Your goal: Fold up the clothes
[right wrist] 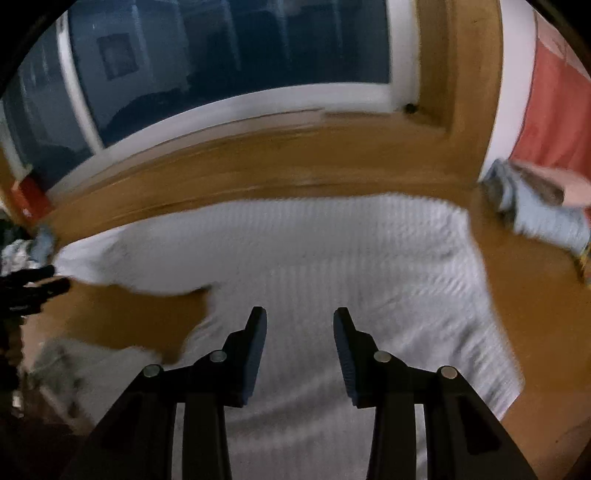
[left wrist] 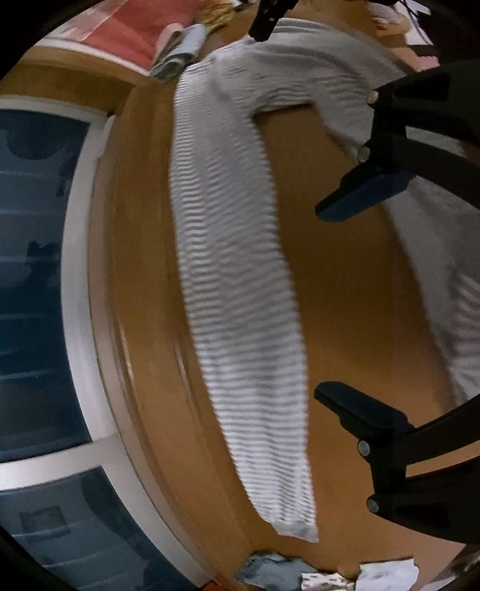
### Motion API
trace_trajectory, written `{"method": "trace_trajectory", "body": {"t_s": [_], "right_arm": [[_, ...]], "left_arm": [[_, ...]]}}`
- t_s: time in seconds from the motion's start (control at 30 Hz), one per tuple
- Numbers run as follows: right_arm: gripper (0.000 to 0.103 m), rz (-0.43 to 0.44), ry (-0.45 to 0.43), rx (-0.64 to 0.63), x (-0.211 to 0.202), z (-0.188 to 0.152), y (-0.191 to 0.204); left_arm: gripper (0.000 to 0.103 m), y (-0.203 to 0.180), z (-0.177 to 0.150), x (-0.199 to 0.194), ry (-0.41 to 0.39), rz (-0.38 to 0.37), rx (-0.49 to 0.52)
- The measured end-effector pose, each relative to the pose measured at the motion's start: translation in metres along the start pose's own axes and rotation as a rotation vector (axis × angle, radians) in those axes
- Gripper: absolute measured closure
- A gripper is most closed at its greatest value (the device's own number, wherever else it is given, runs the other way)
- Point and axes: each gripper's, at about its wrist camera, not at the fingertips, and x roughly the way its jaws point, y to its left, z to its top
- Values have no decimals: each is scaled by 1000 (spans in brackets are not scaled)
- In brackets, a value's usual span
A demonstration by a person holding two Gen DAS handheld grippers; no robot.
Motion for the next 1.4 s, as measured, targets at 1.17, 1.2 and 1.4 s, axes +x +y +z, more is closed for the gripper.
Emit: {"method": "trace_trajectory", "body": {"t_s": [1.17,1.2,1.4], "right_arm": [[97,312,169,-190,39,-95,275],[97,323,150,-194,31,-91,283],[97,497,30,-203,-18,-49,359]], "left_arm": [[15,138,-130,-50,29,12,-103],[15,142,-132,-51,28,11,-109],[15,192,-139,-59,17,10,-134]]}}
